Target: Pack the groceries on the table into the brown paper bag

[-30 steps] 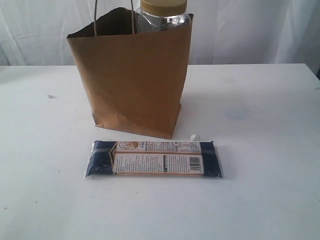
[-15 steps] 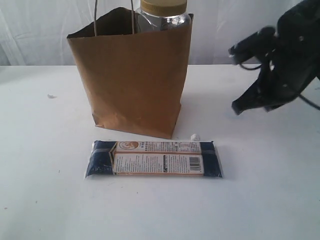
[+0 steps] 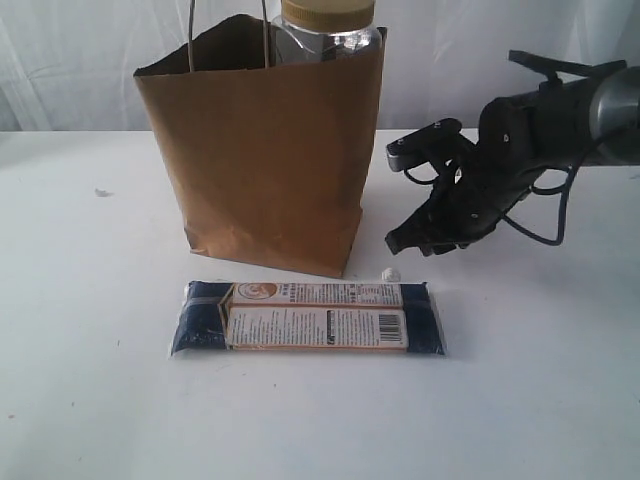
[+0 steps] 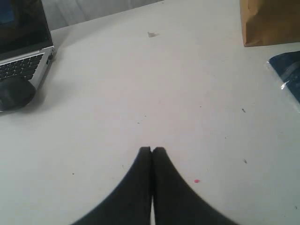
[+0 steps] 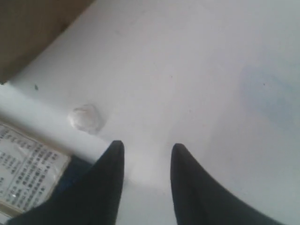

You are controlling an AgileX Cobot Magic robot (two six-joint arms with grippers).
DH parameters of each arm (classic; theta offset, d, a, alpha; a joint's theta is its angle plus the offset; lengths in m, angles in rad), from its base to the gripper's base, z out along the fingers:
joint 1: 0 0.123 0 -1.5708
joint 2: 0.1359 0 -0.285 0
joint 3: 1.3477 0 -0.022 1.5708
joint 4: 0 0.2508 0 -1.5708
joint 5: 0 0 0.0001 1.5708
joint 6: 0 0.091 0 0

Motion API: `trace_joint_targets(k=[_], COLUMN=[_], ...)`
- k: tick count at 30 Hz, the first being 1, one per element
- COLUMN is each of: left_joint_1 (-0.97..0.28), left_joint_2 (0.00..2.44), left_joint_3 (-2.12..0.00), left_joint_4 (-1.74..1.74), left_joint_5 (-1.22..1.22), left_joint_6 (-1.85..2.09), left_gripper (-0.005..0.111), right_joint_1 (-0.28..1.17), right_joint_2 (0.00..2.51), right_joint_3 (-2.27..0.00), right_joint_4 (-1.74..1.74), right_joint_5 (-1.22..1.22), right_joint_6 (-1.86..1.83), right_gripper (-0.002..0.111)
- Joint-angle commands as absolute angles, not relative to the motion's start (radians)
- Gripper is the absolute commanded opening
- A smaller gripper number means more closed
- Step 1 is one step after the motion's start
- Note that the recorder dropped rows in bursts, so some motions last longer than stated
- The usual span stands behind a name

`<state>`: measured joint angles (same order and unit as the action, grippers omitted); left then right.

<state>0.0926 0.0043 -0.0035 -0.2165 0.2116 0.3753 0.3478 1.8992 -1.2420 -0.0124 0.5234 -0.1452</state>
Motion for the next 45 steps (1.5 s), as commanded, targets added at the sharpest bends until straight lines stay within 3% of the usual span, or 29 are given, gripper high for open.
trace_joint_targets(k=[1,5,37,38,40,41,45], left_joint_1=[0.085,0.085,0.085,0.085,0.085,0.085,0.085], left_joint_2=[0.000,0.000,0.000,0.000,0.000,0.000,0.000], left_joint_3=[0.000,0.000,0.000,0.000,0.000,0.000,0.000], left_joint_4=[-0.219,-0.219,-0.219,-0.219,-0.219,-0.219,-0.219], left_joint_5=[0.209,0.209,0.209,0.209,0.209,0.209,0.209], left_joint_6=[0.375,0.375,0.375,0.375,0.375,0.375,0.375], left_gripper=[0.000,0.000,0.000,0.000,0.000,0.000,0.000], right_joint_1=[0.339,0.339,0.353,0.353,0.353,0.353,0.355], right_joint_2=[1.914,1.927,2.041,2.041,2.039,2.034,1.922], right_joint_3=[-1.248,-1.248,-1.248,-1.248,-1.248,-1.248,-1.205], right_joint_4=[0.210,0.385,0.413,0.409,0.407,0.401,0.395], right_joint_5=[0.486,0.486,0.401,0.405,0.430,0.463,0.561], right_joint_6=[-0.346,-0.504,-0.546,-0.546,-0.546,-0.546,-0.452], right_gripper=[0.033,0.033,0.033,0.031,0.016,0.004,0.000])
